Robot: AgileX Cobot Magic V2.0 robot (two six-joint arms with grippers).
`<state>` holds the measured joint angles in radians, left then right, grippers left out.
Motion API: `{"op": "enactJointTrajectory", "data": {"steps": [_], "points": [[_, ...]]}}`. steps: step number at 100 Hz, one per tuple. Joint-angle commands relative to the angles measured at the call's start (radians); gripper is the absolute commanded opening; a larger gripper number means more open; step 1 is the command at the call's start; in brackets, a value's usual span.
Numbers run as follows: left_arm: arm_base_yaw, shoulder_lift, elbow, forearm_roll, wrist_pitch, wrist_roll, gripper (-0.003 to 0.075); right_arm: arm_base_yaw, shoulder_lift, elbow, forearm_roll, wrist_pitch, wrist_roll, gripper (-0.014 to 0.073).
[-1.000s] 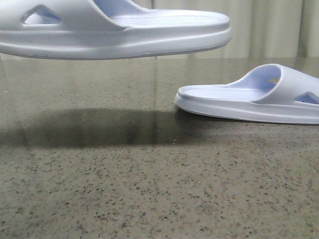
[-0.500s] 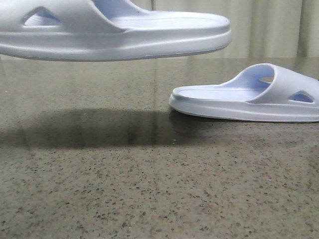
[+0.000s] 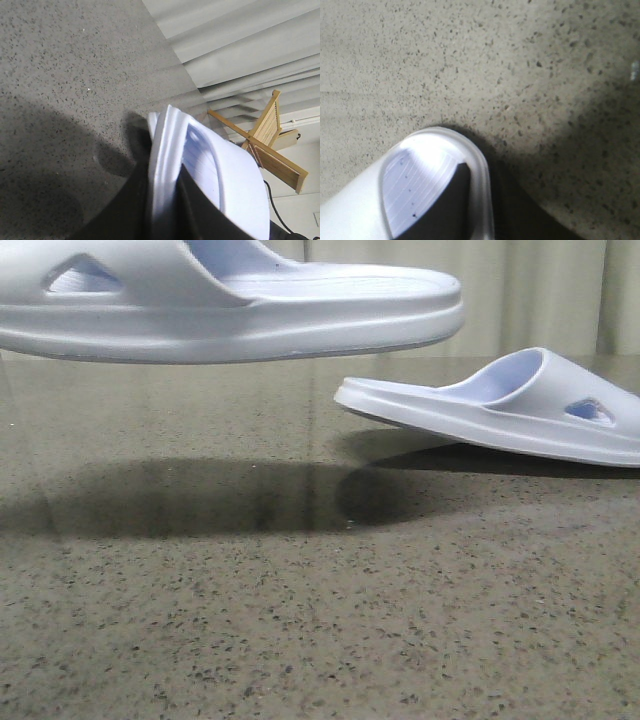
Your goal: Insert blue slippers together front up
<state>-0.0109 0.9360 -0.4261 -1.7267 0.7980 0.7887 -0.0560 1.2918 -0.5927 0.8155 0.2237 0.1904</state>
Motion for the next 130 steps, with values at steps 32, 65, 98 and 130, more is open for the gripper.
{"op": "enactJointTrajectory", "data": {"steps": [32, 65, 98, 130], "points": [[0.004, -0.008, -0.026, -0.057, 0.039, -0.008, 0.0015, 0.005, -0.049, -0.042, -0.076, -0.04, -0.028, -0.0081], [0.004, -0.008, -0.026, -0.057, 0.035, -0.008, 0.0015, 0.005, -0.166, -0.202, -0.082, -0.065, -0.095, -0.0081], [0.004, -0.008, -0.026, -0.053, 0.027, -0.008, 0.0015, 0.005, -0.274, -0.285, -0.097, -0.016, -0.095, -0.0081], [0.004, -0.008, -0.026, -0.055, 0.025, -0.008, 0.0015, 0.005, -0.45, -0.261, -0.106, 0.06, -0.092, -0.0081]]}}
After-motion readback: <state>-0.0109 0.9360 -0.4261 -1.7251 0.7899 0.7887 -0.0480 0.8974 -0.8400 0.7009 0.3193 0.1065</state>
